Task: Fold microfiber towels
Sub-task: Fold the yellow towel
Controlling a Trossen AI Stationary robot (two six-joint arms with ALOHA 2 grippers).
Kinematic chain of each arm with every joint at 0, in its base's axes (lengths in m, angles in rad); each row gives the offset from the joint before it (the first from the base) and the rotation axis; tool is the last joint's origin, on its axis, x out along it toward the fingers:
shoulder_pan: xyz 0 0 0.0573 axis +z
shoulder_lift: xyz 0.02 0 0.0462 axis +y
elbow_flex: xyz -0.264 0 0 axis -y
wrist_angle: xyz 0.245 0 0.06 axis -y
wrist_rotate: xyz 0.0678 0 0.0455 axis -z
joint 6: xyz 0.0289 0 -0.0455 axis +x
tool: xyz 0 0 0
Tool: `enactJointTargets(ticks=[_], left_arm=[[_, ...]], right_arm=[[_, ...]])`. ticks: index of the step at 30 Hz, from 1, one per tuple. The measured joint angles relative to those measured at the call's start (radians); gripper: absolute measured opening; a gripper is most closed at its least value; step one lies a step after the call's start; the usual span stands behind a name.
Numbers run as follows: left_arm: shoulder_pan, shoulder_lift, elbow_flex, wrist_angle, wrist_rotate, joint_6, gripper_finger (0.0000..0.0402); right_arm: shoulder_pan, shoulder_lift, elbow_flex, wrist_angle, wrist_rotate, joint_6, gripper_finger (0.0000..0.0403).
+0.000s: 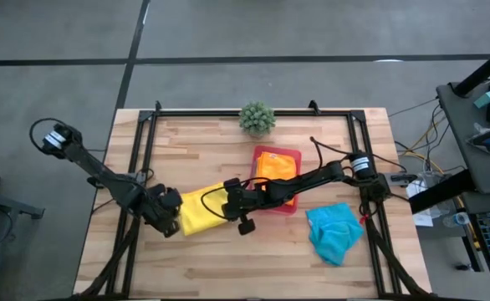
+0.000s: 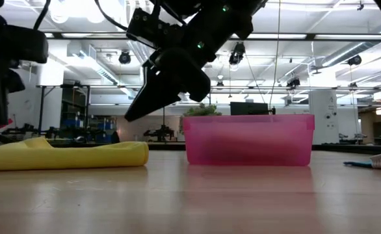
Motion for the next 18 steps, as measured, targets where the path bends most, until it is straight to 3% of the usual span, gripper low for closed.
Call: enactJointTargets(ticks=[6,11,18], left_arm=[[0.009,-0.063,-0.056,-0.038,-0.189,-0.253,0.0121],[0.024,-0.055,-0.113,-0.052,-0.198,-0.404,0.0157],[0.027,-0.015,-0.134,-0.005,-0.217,-0.41,0.0162]], right_arm=[[0.006,-0.002,-0.009,-0.004,0.0,0.0,0.0009],[0.007,-0.002,-0.011,-0.001,0.0,0.005,0.0009],[0.007,-0.002,-0.011,0.0,0.0,0.009,0.0009]])
